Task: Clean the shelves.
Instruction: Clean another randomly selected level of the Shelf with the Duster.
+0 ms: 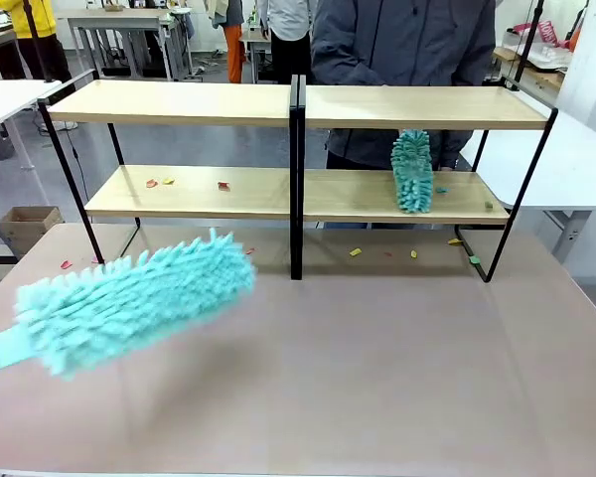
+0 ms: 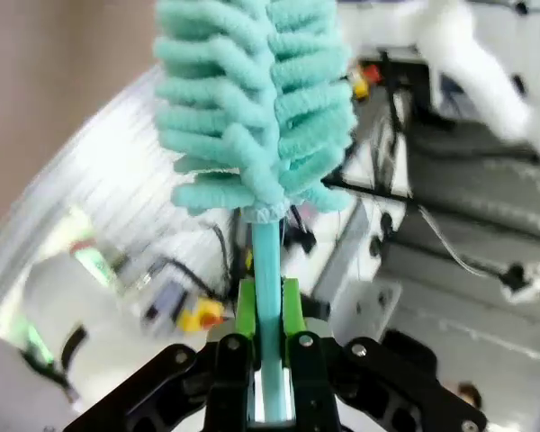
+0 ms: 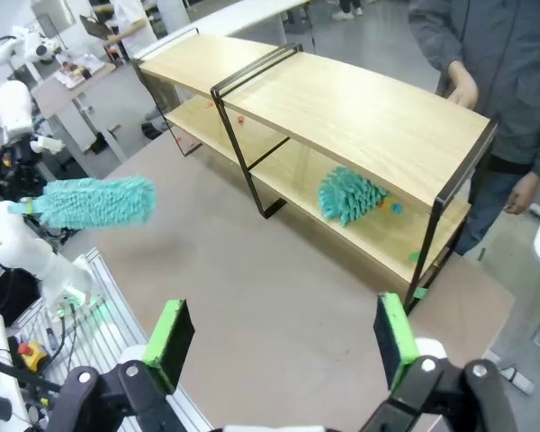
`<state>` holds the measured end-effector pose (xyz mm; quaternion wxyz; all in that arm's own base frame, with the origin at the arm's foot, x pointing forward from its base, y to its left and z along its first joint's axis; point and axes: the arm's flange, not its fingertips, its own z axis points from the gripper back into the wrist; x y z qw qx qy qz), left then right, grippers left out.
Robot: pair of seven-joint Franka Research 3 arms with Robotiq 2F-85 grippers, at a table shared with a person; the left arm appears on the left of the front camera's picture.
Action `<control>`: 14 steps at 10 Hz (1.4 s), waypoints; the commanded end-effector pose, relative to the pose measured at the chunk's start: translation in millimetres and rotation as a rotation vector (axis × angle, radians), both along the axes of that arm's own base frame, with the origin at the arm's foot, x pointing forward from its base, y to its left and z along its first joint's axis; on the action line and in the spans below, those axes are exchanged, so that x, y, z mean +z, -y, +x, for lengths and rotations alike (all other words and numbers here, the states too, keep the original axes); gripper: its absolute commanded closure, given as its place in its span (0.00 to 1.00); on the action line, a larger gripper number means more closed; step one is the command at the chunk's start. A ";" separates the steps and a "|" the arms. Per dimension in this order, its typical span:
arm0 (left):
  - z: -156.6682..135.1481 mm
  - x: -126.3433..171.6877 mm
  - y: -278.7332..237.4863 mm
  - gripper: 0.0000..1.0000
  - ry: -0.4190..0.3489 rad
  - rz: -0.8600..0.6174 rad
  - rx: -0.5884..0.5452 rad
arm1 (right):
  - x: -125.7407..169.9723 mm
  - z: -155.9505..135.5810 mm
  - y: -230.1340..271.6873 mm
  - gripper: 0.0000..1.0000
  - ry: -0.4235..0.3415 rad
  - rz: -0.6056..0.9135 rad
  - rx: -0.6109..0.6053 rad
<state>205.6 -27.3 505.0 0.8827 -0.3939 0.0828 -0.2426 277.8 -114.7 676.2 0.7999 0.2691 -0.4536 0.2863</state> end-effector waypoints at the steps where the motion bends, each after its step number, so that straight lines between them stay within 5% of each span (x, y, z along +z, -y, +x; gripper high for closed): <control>1: 9.9 -34.4 72.3 0.87 -0.048 0.047 -0.067 | 1.8 -0.6 -0.5 0.00 -0.001 0.000 0.004; 3: 35.3 -59.6 133.3 0.87 -0.062 -0.031 0.018 | 1.8 -0.6 -0.5 0.00 -0.001 0.000 0.004; 5: 47.1 -76.2 174.2 0.87 -0.089 -0.006 -0.012 | 1.8 -0.6 -0.5 0.00 -0.001 0.000 0.004; 6: 50.1 -76.0 178.9 0.87 -0.243 -0.003 -0.079 | 1.8 -0.6 -0.5 0.00 -0.001 0.000 0.004; 7: 45.9 -65.1 165.2 0.87 -0.093 0.012 -0.040 | 1.8 -0.6 -0.5 0.00 -0.001 0.000 0.004; 10: 48.2 -79.8 176.8 0.87 -0.138 0.017 -0.057 | 1.8 -0.6 -0.5 0.00 -0.001 0.000 0.004; 12: 61.7 -97.7 233.0 0.87 0.098 0.029 0.065 | 1.8 -0.6 -0.5 0.00 -0.001 0.000 0.004; 14: 79.0 -105.0 273.4 0.87 0.200 0.105 0.079 | 1.8 -0.6 -0.5 0.00 -0.001 0.000 0.004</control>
